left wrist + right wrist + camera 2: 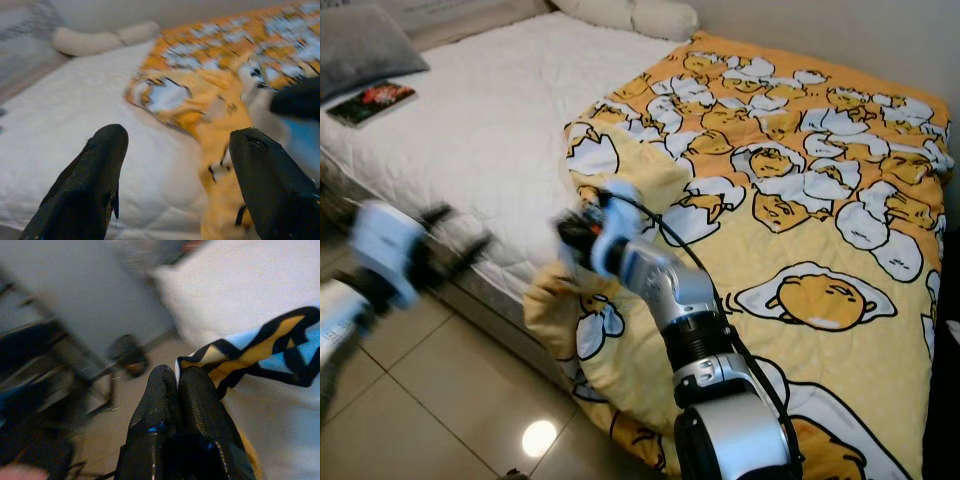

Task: Clean up the room

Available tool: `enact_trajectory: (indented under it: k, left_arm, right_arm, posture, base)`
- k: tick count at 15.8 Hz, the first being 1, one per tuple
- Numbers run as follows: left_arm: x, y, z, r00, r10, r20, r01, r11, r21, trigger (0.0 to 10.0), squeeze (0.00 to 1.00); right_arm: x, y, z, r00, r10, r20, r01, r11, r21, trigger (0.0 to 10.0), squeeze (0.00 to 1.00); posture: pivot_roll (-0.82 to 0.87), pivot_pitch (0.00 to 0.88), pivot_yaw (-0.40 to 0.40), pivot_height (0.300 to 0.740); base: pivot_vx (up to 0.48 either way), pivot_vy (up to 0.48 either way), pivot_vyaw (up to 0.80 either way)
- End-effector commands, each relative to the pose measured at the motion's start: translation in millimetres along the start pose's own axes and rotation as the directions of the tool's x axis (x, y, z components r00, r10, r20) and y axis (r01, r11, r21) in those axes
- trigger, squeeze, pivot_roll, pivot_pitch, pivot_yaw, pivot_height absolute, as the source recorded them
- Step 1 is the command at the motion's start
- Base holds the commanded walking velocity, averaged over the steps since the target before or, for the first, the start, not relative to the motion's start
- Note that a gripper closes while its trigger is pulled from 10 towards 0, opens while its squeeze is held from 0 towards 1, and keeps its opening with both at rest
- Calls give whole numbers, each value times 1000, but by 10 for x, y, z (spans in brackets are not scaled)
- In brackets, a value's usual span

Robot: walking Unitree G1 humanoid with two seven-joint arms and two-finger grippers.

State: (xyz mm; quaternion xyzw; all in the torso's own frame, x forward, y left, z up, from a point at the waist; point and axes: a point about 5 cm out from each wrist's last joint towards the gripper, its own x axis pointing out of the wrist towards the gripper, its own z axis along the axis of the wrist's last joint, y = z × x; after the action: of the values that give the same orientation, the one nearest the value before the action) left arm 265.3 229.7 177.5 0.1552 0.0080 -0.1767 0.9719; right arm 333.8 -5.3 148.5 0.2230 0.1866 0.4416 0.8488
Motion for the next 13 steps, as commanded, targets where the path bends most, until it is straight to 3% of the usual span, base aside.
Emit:
enact_trajectory:
  k: [1,4,5,6,7,8,9,10,11,12,13]
  left_arm:
    - [-45,119,117,998,54,41,-53,998,-27,10000,0]
    - [-67,151,125,998,56,40,-54,997,-56,10000,0]
    - [-55,86,104,1000,-3,28,4,998,-68,10000,0]
    - [-41,-88,44,989,-148,-5,147,986,-75,10000,0]
    - [-24,-206,-31,972,-231,-47,226,969,-96,10000,933]
    - [2,-268,-138,957,-264,-122,262,964,-37,10000,1000]
    - [11,-283,-210,949,-266,-170,273,962,20,10000,1000]
    - [26,-271,-325,943,-232,-239,263,959,107,10000,1000]
    - [36,-253,-385,941,-201,-272,247,959,143,10000,1000]
    - [95,-200,-471,946,-116,-303,193,952,238,10000,1000]
    - [110,-200,-475,947,-110,-300,189,950,250,10000,1000]
  right_arm:
    - [131,247,-199,993,110,-51,-109,994,27,0,0]
    - [67,138,-334,995,52,-89,-48,998,47,0,0]
    - [40,111,-349,996,32,-85,-26,997,73,0,0]
    - [33,87,-339,997,6,-72,0,996,89,0,0]
    - [39,71,-322,998,-13,-58,18,995,98,0,0]
    - [45,45,-306,998,-40,-45,45,992,119,0,0]
    - [47,36,-295,998,-50,-37,55,990,130,0,0]
    - [50,27,-275,998,-65,-23,68,987,146,0,0]
    - [51,25,-262,997,-70,-16,71,985,156,0,0]
    - [52,28,-227,997,-76,4,73,977,198,0,0]
    - [53,30,-222,997,-76,5,73,977,202,0,0]
  posture:
    - [31,0,-30,740]
    - [34,0,-23,740]
    - [32,0,-18,740]
    - [27,0,-12,740]
    - [23,0,-6,740]
    - [19,0,1,740]
    - [17,0,6,740]
    - [13,0,9,740]
    - [12,0,9,740]
    - [12,0,12,740]
    - [11,0,12,740]
  base:
    - [0,0,0]
    - [0,0,0]
    - [0,0,0]
    - [0,0,0]
    - [0,0,0]
    - [0,0,0]
    - [0,0,0]
    - [0,0,0]
    - [0,0,0]
    - [0,0,0]
    - [0,0,0]
